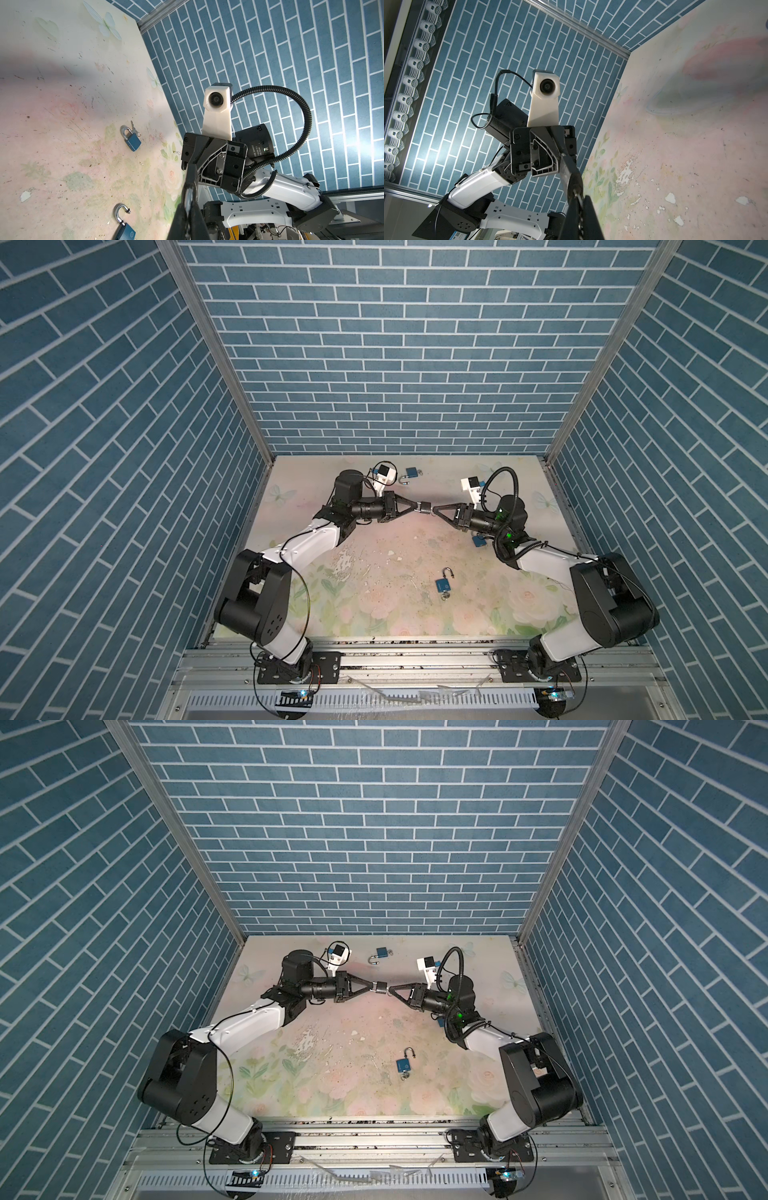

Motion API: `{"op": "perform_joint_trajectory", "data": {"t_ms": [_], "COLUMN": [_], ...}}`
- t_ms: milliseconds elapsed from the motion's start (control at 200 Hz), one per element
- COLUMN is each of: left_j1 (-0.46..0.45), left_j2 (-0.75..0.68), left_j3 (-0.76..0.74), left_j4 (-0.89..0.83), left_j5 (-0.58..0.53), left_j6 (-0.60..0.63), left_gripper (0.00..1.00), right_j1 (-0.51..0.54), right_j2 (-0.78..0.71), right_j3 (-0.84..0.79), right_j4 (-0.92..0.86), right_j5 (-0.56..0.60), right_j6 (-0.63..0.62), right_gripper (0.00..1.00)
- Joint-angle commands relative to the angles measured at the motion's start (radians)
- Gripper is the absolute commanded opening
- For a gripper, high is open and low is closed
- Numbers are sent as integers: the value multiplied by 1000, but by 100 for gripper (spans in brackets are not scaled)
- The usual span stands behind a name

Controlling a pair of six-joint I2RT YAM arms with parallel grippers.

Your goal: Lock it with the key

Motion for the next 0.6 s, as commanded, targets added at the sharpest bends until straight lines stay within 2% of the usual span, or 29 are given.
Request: {"op": "perform_joint_trajectory", "data": {"t_ms": [0, 340, 485, 595], "left_j1": [17, 32, 47, 47], "left_j2": [10, 43, 72, 98], "left_j3": [41, 51, 88, 130], "left_j4": [-11, 21, -34, -147], "left_j5": [24, 53, 86, 104], "left_j6": [39, 30, 58, 133], "left_gripper": [0, 0, 0, 0], "right_j1": [-6, -36, -56, -86], "right_j2": [-46, -72, -90, -125], "right_j3": [-19, -106, -137, -171], "right_j4": [-60, 0, 10, -5], "right_j5": [40, 66, 68, 72], "right_j6": [-76, -66, -63, -62], "right_gripper": [0, 0, 0, 0]}}
